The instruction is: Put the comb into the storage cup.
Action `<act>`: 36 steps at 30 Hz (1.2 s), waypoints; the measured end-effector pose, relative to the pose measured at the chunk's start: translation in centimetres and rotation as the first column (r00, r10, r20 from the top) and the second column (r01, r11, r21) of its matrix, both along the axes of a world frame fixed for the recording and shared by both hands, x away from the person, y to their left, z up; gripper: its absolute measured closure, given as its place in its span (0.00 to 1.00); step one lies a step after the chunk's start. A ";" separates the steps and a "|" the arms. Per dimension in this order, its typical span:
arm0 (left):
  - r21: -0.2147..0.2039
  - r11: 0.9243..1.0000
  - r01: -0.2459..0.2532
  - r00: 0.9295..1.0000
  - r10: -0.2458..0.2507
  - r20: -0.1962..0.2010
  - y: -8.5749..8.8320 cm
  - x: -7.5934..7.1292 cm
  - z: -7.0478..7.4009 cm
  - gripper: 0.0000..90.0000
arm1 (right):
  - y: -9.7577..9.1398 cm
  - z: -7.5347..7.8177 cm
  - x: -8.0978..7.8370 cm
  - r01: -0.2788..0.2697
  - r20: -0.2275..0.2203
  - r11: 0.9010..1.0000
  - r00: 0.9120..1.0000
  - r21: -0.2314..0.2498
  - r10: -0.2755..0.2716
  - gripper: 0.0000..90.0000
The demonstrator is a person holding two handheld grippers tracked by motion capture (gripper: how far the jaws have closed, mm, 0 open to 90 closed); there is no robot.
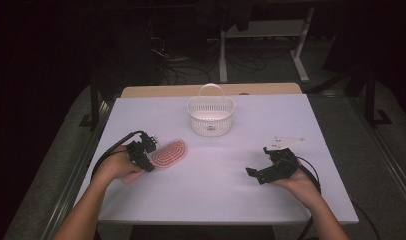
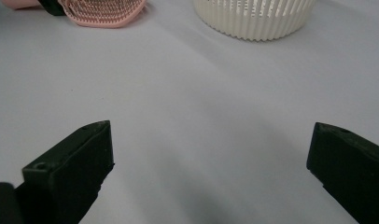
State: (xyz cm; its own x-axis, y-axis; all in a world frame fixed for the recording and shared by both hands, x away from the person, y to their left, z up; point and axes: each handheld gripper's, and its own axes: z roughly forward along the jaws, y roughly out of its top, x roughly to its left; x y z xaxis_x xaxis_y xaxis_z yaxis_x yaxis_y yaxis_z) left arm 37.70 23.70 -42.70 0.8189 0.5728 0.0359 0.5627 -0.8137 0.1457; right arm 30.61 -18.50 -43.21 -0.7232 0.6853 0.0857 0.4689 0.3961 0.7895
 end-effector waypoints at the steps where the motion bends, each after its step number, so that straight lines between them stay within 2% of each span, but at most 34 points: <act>1: -0.001 1.000 0.000 1.000 0.000 -0.002 0.0 0.0 0.0 0.79 | 0.0 0.0 0.0 0.000 0.000 1.000 1.000 0.001 0.000 0.00; 9: -0.026 1.000 0.000 1.000 0.000 0.001 0.4 0.1 0.2 0.79 | -0.1 0.0 0.0 0.002 0.001 1.000 1.000 0.002 -0.002 0.00; 19: -0.103 0.995 -0.018 1.000 0.020 0.023 1.2 0.1 1.3 0.79 | -0.1 0.0 0.0 0.002 0.004 1.000 1.000 0.002 -0.002 0.00; 23: -0.155 0.988 -0.026 0.999 0.032 0.034 1.6 0.1 1.8 0.79 | -0.1 0.0 0.0 0.003 0.003 1.000 1.000 0.001 -0.003 0.00; 28: -0.194 0.981 -0.028 0.998 0.037 0.043 1.9 0.0 2.3 0.79 | -0.1 0.0 -0.1 0.002 0.004 1.000 1.000 0.001 -0.002 0.00; 31: -0.234 0.971 -0.039 0.998 0.051 0.046 2.1 0.1 2.4 0.79 | -0.1 0.1 -0.1 0.003 0.005 1.000 1.000 0.002 -0.003 0.00; 34: -0.246 0.969 -0.040 0.997 0.054 0.050 2.2 0.1 2.6 0.79 | -0.1 0.1 0.0 0.002 0.004 1.000 1.000 0.002 -0.002 0.00; 36: -0.267 0.963 -0.045 0.997 0.062 0.054 2.3 0.1 2.7 0.79 | -0.1 0.0 0.0 0.002 0.004 1.000 1.000 0.002 -0.002 0.00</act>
State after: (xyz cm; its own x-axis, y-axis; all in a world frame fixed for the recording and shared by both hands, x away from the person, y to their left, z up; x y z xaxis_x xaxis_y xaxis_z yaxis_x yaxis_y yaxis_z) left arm 37.84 26.03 -40.00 0.7878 0.6114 -0.0746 0.5877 -0.7100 0.3878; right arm 30.57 -18.63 -43.16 -0.7219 0.6869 0.0840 0.4668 0.3938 0.7919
